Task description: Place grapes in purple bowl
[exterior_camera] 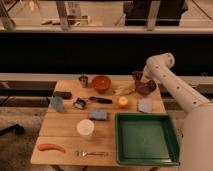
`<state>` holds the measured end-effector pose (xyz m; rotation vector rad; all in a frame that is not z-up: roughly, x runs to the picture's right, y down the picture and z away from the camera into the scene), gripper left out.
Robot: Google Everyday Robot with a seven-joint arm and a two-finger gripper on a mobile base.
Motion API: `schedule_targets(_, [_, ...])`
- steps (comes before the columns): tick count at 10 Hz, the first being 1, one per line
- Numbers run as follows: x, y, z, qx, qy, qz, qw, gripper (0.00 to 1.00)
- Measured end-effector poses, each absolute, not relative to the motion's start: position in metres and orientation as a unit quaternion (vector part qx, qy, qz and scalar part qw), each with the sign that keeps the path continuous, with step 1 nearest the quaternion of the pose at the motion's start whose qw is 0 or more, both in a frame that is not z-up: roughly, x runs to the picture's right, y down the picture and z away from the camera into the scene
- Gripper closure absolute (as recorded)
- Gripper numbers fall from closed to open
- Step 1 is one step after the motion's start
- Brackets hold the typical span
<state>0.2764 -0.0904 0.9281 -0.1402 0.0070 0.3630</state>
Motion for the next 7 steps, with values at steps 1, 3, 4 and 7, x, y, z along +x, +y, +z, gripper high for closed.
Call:
schedule_targets(1, [0.280,-0.090,0.929,-0.070,0.004,0.184,0.980,0.59])
schedule_targets(3, [0.281,-0.088,0.932,-0.074,0.004,0.190,0.979,0.39])
schedule_targets(4, [0.277,-0.087,0.934,-0.077,0.003,0.194,0.978,0.29])
schedule_targets(7, [0.276,-0.082,0.940,-0.080,0.004,0.202,0.976,0.20])
